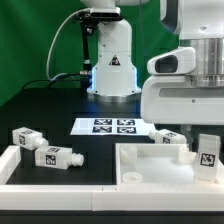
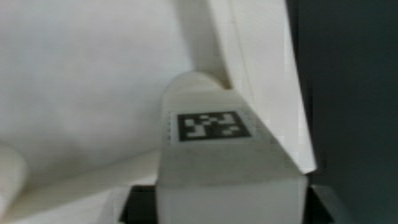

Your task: Assemble one leg

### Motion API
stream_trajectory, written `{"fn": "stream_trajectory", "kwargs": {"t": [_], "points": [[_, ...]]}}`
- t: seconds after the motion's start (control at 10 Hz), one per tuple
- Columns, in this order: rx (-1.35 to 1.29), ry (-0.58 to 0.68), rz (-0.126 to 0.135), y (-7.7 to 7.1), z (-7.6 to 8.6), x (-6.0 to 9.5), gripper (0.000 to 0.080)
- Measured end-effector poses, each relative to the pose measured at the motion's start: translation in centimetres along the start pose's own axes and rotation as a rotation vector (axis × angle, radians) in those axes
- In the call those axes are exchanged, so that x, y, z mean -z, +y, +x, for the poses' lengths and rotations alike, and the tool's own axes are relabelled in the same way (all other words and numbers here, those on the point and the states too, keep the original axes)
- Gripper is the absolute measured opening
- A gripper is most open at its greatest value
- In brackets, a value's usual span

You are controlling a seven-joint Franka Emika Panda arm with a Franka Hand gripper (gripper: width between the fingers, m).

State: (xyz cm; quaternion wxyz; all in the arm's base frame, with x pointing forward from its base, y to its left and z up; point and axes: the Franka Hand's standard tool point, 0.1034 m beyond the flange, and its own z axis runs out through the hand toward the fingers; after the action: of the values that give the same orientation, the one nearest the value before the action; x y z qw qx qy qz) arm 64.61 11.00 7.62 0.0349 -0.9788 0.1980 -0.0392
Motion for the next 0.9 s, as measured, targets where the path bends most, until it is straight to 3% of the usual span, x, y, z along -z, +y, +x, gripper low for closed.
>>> {"fn": "stream_trajectory", "kwargs": {"t": [0.4,0.6,0.9], "points": [[-0.521,-0.006,0.004,0.52,0.08,-0.13,0.0287],[-0.890,-0.037,0.033,0.92,0.02,-0.21,0.0287],[-0.937,-0.049,0.031,0.80,-0.18,-0.22,0.0287]]}}
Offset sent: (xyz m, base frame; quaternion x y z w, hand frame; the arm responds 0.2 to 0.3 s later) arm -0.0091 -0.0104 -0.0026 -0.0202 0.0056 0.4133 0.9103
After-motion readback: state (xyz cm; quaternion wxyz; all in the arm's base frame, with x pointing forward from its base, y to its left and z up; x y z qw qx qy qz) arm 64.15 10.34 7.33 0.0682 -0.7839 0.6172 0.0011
